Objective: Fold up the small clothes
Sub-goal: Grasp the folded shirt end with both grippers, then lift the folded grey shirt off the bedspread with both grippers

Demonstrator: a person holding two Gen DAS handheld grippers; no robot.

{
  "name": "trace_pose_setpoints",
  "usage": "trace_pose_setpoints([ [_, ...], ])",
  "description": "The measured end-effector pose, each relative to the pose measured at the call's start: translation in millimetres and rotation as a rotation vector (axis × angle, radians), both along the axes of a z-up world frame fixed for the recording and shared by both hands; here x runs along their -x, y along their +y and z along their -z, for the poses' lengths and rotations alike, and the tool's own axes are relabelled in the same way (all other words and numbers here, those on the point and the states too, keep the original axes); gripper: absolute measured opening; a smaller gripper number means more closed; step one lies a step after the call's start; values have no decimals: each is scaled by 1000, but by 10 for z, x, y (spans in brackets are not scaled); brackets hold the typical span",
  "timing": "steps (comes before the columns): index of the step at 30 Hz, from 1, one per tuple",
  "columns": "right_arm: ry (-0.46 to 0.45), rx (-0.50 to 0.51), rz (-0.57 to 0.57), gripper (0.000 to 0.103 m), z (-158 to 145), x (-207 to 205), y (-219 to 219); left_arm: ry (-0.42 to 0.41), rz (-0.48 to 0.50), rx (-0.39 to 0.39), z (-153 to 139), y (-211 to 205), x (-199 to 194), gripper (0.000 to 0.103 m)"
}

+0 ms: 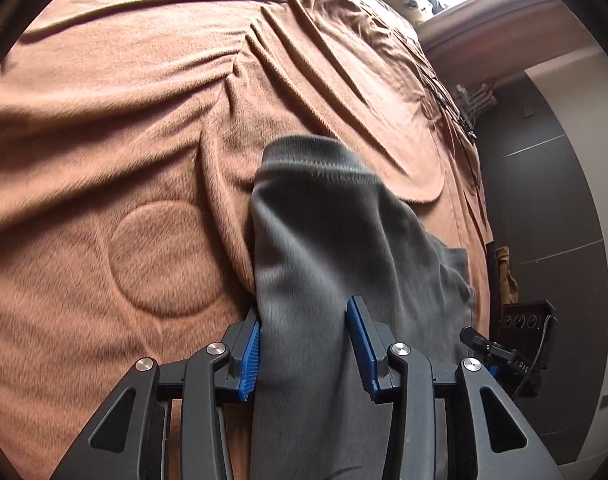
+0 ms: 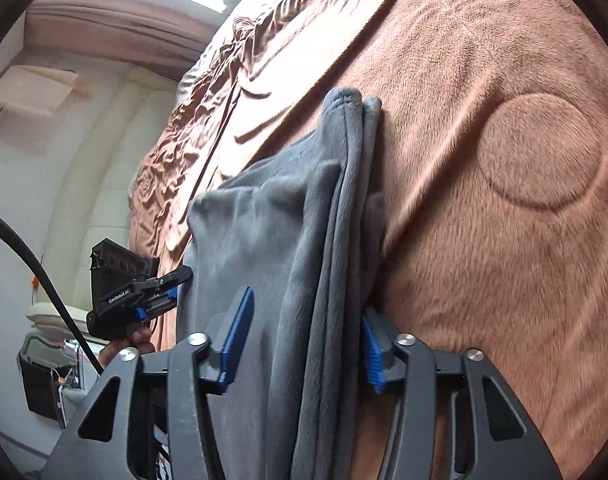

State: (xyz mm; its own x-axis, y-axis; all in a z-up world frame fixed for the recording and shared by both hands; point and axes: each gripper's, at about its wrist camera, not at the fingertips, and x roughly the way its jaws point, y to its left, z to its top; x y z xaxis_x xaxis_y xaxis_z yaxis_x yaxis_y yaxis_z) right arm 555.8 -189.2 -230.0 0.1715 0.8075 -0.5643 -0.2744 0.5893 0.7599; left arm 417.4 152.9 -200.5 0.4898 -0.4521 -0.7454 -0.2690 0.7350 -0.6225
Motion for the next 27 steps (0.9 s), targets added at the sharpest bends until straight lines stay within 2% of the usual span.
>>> trace_pose_setpoints([
  [3, -3, 0, 7, 38, -3, -63, 24, 2, -4, -8, -11, 23, -93, 39],
  [6, -10, 3, 9, 37, -24, -100, 38, 2, -4, -5, 2, 57, -187, 38],
  [12, -12, 35, -13, 37, -22, -193, 164, -1, -20, 10, 58, 145, -368, 29],
  [14, -18, 55, -12, 33, -45, -196, 189, 4, -29, 17, 85, 153, -412, 23],
  [16, -18, 76, -1, 23, -70, -176, 185, 0, -24, 11, 73, 135, -422, 12],
  [19, -55, 121, -8, 15, -202, -94, 216, -38, -16, -10, -55, 101, -385, 10],
  [27, -201, 165, -20, 12, -777, 260, 342, -157, -6, -14, -614, 50, -128, 9],
])
